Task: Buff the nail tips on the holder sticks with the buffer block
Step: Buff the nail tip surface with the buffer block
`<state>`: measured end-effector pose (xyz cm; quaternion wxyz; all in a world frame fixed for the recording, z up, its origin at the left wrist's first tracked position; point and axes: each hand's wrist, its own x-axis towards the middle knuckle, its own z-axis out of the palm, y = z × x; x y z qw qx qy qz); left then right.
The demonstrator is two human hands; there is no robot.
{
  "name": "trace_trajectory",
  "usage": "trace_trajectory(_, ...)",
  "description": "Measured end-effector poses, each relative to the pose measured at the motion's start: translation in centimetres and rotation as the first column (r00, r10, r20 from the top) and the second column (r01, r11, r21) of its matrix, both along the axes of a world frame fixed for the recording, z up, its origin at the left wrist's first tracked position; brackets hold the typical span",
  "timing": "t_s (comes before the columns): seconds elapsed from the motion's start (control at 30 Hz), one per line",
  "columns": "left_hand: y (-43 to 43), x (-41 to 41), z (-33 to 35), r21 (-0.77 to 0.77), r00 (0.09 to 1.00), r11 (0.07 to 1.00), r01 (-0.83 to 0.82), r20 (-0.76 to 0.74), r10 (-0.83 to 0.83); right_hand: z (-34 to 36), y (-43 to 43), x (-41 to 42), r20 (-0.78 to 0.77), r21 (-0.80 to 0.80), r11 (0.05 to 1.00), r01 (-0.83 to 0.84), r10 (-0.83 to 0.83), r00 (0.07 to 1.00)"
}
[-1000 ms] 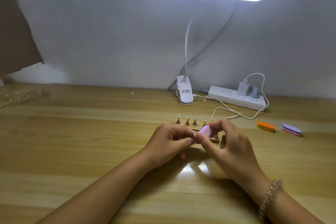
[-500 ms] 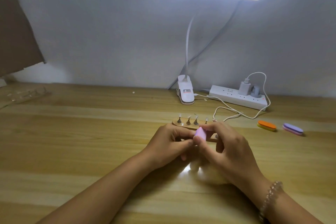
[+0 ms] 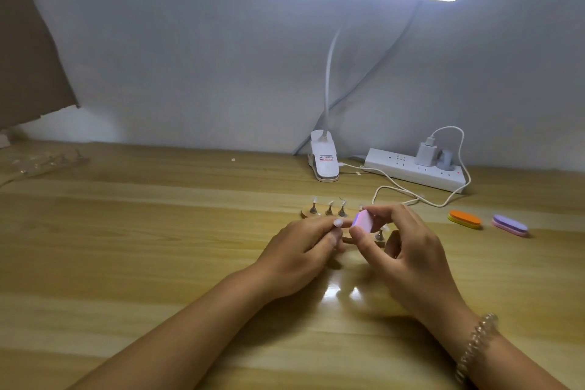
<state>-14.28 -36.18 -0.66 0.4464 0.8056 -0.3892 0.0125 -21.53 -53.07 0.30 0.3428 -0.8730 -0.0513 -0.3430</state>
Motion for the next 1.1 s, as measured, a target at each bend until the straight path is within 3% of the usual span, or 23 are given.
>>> trace_trajectory(0.13, 0.15, 0.02, -0.18, -0.022, 1.0, 1.0, 0.002, 0.031, -0.001, -0.14, 0.31, -0.11, 0.009, -0.066, 0.998, -0.002, 0.002, 1.0)
trace_trajectory(0.27, 0.26, 0.04, -0.11, -0.12, 0.998, 0.992, -0.024, -0.067, 0.016, -0.28, 0.44, -0.12, 0.018, -0.094, 0.995, -0.018, 0.02, 1.0)
trace_trajectory(0.4, 0.24, 0.06, -0.08, -0.051, 1.0, 0.999, -0.011, 0.018, 0.012, -0.17, 0.05, 0.04, 0.03, -0.05, 0.999, -0.009, 0.01, 0.999)
trace_trajectory(0.53, 0.39, 0.3, -0.19, -0.078, 1.0, 0.997, -0.014, -0.009, 0.013, -0.25, 0.5, -0.23, 0.009, -0.126, 0.991, -0.043, 0.045, 0.999)
trace_trajectory(0.67, 0.24, 0.09, -0.05, -0.102, 1.0, 0.995, -0.003, -0.028, 0.0, -0.14, -0.36, 0.33, -0.034, 0.006, 1.0, -0.011, 0.011, 0.999)
trace_trajectory(0.83, 0.43, 0.21, -0.16, -0.107, 1.0, 0.994, -0.003, -0.023, 0.001, -0.21, 0.49, -0.19, -0.002, -0.102, 0.994, -0.036, 0.036, 0.999)
trace_trajectory(0.97, 0.22, 0.07, -0.03, -0.085, 1.0, 0.996, 0.012, -0.027, -0.015, -0.12, -0.35, 0.33, -0.032, 0.017, 1.0, 0.013, -0.013, 0.999)
trace_trajectory(1.1, 0.27, 0.11, -0.1, -0.06, 1.0, 0.998, -0.004, -0.011, 0.003, -0.17, 0.52, -0.19, 0.006, -0.11, 0.994, -0.021, 0.022, 1.0)
